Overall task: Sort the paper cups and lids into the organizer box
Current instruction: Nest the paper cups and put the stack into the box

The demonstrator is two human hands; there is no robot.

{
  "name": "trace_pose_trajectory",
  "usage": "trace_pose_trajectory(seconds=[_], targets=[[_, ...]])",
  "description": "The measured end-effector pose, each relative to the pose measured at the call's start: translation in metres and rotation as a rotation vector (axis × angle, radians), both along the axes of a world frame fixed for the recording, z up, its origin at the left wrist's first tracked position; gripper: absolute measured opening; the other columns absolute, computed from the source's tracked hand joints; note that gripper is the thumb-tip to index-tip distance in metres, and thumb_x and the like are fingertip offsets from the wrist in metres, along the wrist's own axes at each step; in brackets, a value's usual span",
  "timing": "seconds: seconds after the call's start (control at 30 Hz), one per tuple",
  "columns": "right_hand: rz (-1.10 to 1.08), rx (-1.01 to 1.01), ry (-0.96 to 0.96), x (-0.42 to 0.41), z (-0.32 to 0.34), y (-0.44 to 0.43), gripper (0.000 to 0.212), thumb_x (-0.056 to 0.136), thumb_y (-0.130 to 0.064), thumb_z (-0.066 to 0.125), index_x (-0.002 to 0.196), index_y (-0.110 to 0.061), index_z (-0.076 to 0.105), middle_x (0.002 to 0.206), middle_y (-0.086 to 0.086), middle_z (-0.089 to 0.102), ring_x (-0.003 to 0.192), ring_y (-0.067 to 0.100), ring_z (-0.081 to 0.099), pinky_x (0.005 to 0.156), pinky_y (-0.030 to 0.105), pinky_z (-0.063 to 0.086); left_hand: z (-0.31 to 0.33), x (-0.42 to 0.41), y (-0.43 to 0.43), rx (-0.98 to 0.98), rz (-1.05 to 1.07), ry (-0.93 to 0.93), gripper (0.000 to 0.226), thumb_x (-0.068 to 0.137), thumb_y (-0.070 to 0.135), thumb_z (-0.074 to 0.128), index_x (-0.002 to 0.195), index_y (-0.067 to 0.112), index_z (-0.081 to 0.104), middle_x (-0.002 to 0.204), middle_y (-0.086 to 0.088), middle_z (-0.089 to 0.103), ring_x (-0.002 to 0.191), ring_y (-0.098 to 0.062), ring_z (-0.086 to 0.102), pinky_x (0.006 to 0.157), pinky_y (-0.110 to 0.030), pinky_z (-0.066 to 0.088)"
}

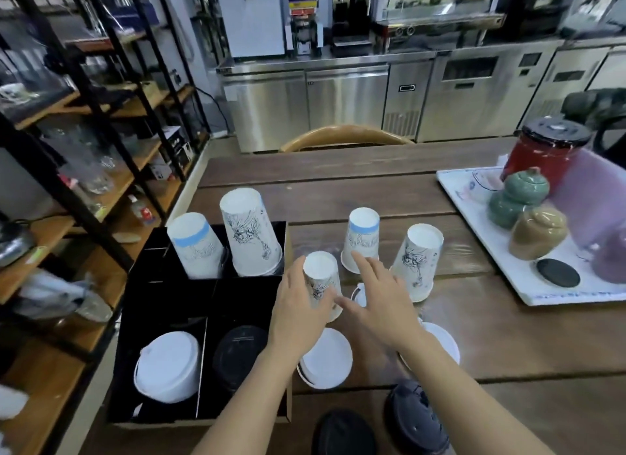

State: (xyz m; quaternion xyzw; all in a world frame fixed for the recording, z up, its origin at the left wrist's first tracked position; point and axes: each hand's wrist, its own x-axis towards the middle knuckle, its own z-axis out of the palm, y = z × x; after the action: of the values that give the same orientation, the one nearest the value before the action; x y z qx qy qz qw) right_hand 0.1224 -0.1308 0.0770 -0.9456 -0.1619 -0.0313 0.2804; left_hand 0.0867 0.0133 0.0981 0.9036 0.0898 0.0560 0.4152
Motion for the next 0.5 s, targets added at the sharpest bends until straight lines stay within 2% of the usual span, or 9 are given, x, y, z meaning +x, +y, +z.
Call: trace_pose_trajectory(seconds=[0.07, 0.17, 0.27, 0.33, 0.4, 0.47, 0.5], targets=[[0.006, 0.058, 0.069, 0.008, 0.0, 0.007, 0.078, 0.085, -0.048, 0.055, 0.147, -0.023, 0.015, 0.148, 0.0, 0.034, 0.131, 0.019, 0.039, 0.107, 0.04, 0.033, -0.005, 0.011, 0.002, -0.116, 0.017, 0.023, 0.066, 0.084, 0.036, 0.061, 0.14, 0.023, 0.03, 0.144, 0.003, 0.042, 0.131, -0.015, 0.04, 0.108, -0.032, 0.036], [0.019, 0.091, 0.158, 0.02, 0.0, 0.017, 0.078, 0.085, -0.045, 0.057, 0.147, -0.021, 0.015, 0.151, -0.001, 0.033, 0.131, 0.02, 0.04, 0.107, 0.041, 0.033, -0.009, 0.026, -0.001, -0.377, 0.084, 0.064, 0.055, 0.08, 0.03, 0.065, 0.128, 0.03, 0.038, 0.133, 0.005, 0.05, 0.123, -0.015, 0.048, 0.105, -0.043, 0.043], [0.01, 0.131, 0.24, 0.028, -0.002, 0.026, 0.08, 0.084, -0.04, 0.057, 0.147, -0.019, 0.014, 0.155, -0.003, 0.027, 0.139, 0.018, 0.03, 0.111, 0.04, 0.024, -0.022, 0.036, 0.0, -0.55, 0.12, 0.181, 0.074, 0.081, 0.029, 0.066, 0.143, 0.022, 0.026, 0.142, 0.003, 0.043, 0.129, -0.017, 0.044, 0.108, -0.042, 0.039], [0.017, 0.171, 0.289, 0.029, -0.004, 0.033, 0.079, 0.083, -0.03, 0.059, 0.147, -0.019, 0.014, 0.154, -0.004, 0.029, 0.14, 0.019, 0.03, 0.113, 0.042, 0.024, -0.035, 0.037, 0.001, -0.622, 0.105, 0.229, 0.079, 0.079, 0.035, 0.068, 0.144, 0.024, 0.026, 0.141, 0.004, 0.046, 0.126, -0.015, 0.048, 0.101, -0.036, 0.045], [0.015, 0.195, 0.303, 0.031, -0.008, 0.038, 0.065, 0.082, -0.021, 0.057, 0.139, -0.021, 0.026, 0.139, -0.006, 0.047, 0.13, 0.022, 0.043, 0.107, 0.043, 0.032, -0.044, 0.037, 0.001, -0.657, 0.082, 0.242, 0.085, 0.067, 0.045, 0.069, 0.141, 0.028, 0.031, 0.138, 0.006, 0.049, 0.123, -0.012, 0.05, 0.088, -0.026, 0.049], [-0.005, 0.209, 0.302, 0.032, -0.01, 0.042, 0.049, 0.081, -0.023, 0.055, 0.126, -0.027, 0.037, 0.114, -0.012, 0.054, 0.117, 0.023, 0.053, 0.099, 0.043, 0.04, -0.05, 0.039, 0.001, -0.675, 0.08, 0.235, 0.091, 0.058, 0.052, 0.067, 0.139, 0.03, 0.032, 0.138, 0.006, 0.049, 0.124, -0.011, 0.05, 0.09, -0.025, 0.051], [-0.017, 0.226, 0.304, 0.033, -0.011, 0.044, 0.045, 0.079, -0.026, 0.055, 0.122, -0.028, 0.04, 0.108, -0.013, 0.053, 0.112, 0.022, 0.055, 0.096, 0.043, 0.042, -0.05, 0.04, 0.001, -0.674, 0.073, 0.22, 0.091, 0.058, 0.052, 0.066, 0.139, 0.029, 0.033, 0.138, 0.005, 0.048, 0.125, -0.013, 0.049, 0.089, -0.023, 0.052]])
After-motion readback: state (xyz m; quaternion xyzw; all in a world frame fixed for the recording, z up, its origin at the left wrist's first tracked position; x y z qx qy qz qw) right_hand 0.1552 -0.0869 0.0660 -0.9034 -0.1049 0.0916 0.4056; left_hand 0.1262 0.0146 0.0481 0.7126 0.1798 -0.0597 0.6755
